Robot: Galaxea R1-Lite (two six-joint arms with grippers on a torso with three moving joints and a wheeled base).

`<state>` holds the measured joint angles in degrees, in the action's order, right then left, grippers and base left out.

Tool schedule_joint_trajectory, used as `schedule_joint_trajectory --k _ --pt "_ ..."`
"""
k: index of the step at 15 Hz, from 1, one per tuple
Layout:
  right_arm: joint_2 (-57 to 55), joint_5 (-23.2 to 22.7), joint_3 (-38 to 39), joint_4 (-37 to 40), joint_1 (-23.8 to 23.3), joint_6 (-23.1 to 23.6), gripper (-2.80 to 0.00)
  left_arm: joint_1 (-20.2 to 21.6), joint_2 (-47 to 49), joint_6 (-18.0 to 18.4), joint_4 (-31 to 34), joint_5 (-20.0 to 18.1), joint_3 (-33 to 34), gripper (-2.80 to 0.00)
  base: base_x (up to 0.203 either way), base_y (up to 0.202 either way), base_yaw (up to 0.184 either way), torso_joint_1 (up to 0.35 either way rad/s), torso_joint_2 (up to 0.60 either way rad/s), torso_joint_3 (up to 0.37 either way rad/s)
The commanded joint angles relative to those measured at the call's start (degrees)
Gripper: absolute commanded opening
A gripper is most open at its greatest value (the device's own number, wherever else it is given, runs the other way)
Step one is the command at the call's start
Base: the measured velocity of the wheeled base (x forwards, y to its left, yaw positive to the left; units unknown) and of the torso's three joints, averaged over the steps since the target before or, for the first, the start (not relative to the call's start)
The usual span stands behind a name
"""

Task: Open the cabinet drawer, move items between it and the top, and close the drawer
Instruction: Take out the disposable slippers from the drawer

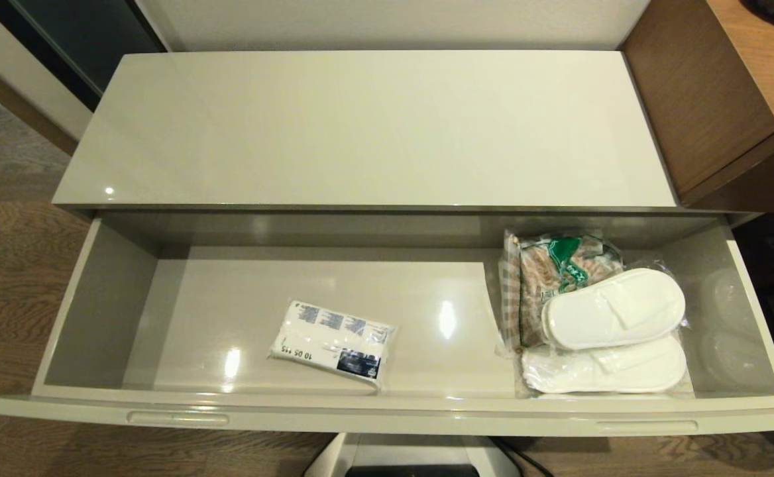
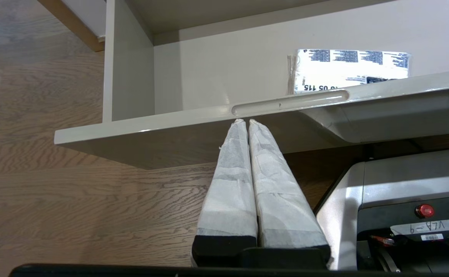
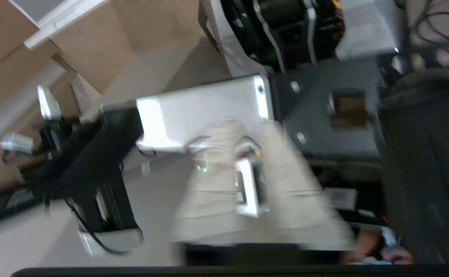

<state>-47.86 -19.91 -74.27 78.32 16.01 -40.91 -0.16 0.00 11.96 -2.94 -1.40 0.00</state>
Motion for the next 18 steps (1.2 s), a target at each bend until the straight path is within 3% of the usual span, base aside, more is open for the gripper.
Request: schedule_joint_trajectory --k 1,3,8,11,15,18 --pt "-3.97 -0.70 6.66 -14.14 0.00 -1.42 0.00 -0.02 0.09 0.08 -0.05 0.00 0.00 -2.80 0.000 0.000 0.000 0.000 0.00 0.000" --pt "-6.94 -1.49 9.29 -21.33 0.13 -2.57 0.00 -0.02 0.09 0.08 -0.05 0.00 0.00 -2.80 0.000 0.000 0.000 0.000 0.00 0.000" --pt "-8.99 -4.96 13.50 -27.62 0.27 -2.49 0.00 -0.02 0.09 0.08 -0.05 0.00 0.00 -2.80 0.000 0.000 0.000 0.000 0.00 0.000" --pt "-9.83 -6.15 20.91 -36.92 0.56 -2.34 0.00 -0.02 0.09 0.08 -0.05 0.00 0.00 -2.80 0.000 0.000 0.000 0.000 0.00 0.000" --pt "-11.10 -6.24 22.86 -41.06 1.39 -2.28 0.00 -0.02 0.09 0.08 -0.05 0.00 0.00 -2.80 0.000 0.000 0.000 0.000 0.00 0.000" --pt "-14.24 -6.02 24.78 -47.85 6.06 -2.82 0.00 -0.02 0.09 0.08 -0.05 0.00 0.00 -2.80 0.000 0.000 0.000 0.000 0.00 0.000"
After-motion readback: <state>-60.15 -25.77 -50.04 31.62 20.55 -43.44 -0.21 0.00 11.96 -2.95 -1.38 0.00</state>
